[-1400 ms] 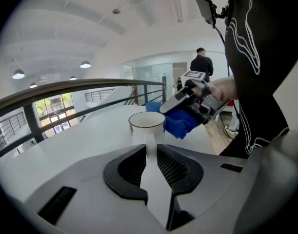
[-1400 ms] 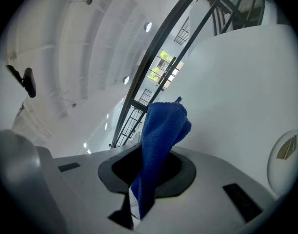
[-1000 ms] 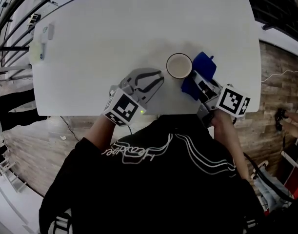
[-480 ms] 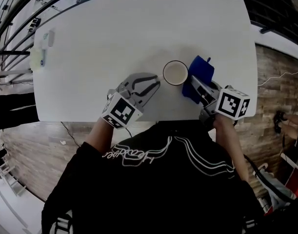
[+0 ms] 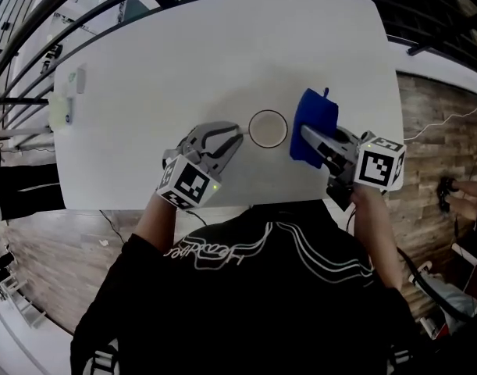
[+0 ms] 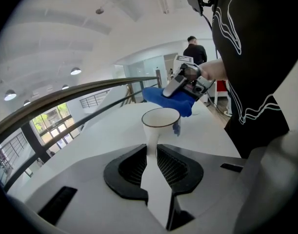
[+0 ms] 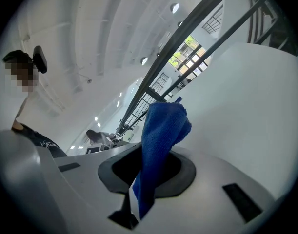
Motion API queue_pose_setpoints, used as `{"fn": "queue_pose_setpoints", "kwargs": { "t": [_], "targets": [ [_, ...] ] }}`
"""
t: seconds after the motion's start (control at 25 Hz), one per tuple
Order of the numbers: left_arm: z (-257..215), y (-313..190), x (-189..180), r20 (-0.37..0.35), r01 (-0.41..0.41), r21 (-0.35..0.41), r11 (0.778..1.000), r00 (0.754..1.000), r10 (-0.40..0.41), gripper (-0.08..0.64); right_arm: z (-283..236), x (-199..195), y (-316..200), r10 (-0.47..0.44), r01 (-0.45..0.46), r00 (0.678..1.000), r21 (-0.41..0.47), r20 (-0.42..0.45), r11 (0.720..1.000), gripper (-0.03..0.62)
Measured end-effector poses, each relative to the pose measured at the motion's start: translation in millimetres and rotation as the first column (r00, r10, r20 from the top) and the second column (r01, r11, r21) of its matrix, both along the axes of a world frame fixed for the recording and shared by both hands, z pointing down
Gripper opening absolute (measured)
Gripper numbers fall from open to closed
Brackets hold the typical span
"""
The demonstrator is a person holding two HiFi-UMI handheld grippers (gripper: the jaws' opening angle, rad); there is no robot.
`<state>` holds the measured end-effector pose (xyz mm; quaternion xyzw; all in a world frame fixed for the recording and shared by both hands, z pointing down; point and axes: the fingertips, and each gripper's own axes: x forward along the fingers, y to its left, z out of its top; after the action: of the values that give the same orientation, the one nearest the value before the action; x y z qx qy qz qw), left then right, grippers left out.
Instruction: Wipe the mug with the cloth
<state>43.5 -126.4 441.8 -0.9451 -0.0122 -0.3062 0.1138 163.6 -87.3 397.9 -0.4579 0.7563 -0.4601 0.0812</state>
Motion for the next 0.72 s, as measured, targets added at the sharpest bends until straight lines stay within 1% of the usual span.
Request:
{"fn": "queue_pose_setpoints", "kwargs": {
  "t": [0.12, 0.32, 0.56, 0.72],
  "targets": [
    [0, -6, 3, -0.002, 0.003, -0.005, 1.0, 1.0, -0.003, 0.067, 2, -6, -6, -0.026, 0.026, 1.0, -0.01, 0.013, 1.0, 0.054],
    [0, -9, 4, -0.013, 0.002, -0.03, 1.0, 1.0, -0.002, 0.067, 9, -12, -13, -0.043, 0.044, 0.999, -0.032, 0.026, 0.998, 0.054],
    [0, -14, 5, -0.019, 0.007, -0.061, 0.998, 1.0, -0.008, 0.067, 22, -9, -22, -0.025, 0.03, 0.998, -0.075, 0.06, 0.997, 0.054],
    [0, -10, 7, -0.01, 0.017, -0.058, 0.998, 1.0, -0.017, 0.067, 35, -8, -22, -0.017, 0.026, 0.997, -0.116, 0.072, 0.993, 0.054]
  ]
}}
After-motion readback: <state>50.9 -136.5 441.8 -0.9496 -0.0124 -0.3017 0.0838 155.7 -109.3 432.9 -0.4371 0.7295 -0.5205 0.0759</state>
